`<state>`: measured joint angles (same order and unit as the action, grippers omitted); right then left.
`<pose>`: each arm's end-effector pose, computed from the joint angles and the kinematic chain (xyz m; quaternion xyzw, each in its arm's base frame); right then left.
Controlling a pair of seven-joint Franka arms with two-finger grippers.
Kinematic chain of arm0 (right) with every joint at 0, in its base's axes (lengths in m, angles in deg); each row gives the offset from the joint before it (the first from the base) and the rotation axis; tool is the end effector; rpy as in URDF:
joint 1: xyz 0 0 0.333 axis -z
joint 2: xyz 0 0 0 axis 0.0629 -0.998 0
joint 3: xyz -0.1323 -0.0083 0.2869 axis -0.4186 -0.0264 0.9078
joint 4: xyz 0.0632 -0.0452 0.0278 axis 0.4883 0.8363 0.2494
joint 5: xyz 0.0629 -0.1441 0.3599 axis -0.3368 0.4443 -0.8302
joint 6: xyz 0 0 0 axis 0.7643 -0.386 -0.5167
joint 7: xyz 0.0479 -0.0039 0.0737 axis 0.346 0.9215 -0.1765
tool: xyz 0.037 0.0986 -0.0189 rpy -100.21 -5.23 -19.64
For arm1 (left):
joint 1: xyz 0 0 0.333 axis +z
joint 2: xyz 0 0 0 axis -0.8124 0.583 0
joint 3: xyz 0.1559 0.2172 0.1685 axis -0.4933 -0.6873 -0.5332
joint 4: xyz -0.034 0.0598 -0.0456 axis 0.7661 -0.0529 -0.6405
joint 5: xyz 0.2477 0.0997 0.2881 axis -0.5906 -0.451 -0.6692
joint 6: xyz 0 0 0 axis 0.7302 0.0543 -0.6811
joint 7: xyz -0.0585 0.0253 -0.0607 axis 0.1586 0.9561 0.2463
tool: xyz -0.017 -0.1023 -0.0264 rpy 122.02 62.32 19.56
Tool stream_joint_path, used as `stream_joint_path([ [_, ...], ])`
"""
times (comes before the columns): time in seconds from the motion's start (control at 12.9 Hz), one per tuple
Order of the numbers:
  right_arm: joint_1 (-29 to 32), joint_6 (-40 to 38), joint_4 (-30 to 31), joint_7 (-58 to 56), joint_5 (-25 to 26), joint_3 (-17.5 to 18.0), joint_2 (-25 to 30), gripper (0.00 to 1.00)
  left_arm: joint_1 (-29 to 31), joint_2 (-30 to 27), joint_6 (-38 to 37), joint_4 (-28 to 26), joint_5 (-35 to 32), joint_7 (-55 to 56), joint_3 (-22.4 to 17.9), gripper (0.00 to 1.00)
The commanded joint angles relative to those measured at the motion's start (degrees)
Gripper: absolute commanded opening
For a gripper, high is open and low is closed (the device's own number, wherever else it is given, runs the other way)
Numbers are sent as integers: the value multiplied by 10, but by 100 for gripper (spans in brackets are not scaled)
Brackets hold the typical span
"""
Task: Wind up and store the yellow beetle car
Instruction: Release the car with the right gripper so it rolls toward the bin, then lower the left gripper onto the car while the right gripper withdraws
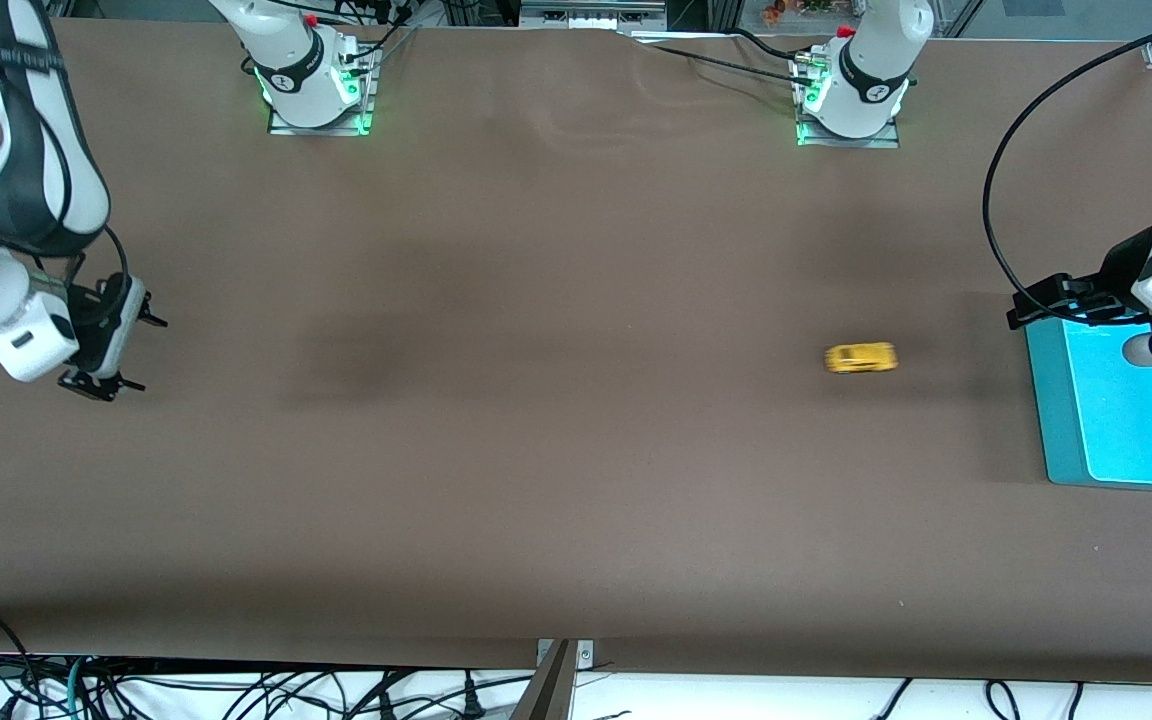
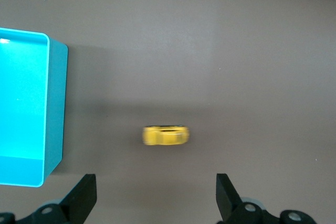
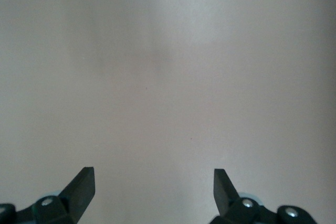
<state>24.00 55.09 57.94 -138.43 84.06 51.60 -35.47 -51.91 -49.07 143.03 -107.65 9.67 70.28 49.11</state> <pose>0.5962 -0.0600 0.4032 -0.7702 -0.6368 -0.0213 0.0284 0.6037 0.0220 0.5379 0.9986 0.0399 -0.0267 0.0241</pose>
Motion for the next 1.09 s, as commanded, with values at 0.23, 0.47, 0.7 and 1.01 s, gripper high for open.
stream_joint_path([
  [0.23, -35, -123, -12, 229, -4, -4, 114, 100, 2, 18, -29, 6, -4, -116, 0, 100],
  [0.47, -56, -146, -22, 374, -2, -18, 133, 100, 8, 17, -28, -7, -4, -208, 0, 100],
  [0.7, -83, -164, -34, 541, -4, -35, 154, 100, 2, 14, -23, -41, -9, -305, 2, 100],
  [1.01, -98, -202, -52, 672, -8, -47, 166, 100, 3, 10, 35, -120, -13, -509, 1, 100],
])
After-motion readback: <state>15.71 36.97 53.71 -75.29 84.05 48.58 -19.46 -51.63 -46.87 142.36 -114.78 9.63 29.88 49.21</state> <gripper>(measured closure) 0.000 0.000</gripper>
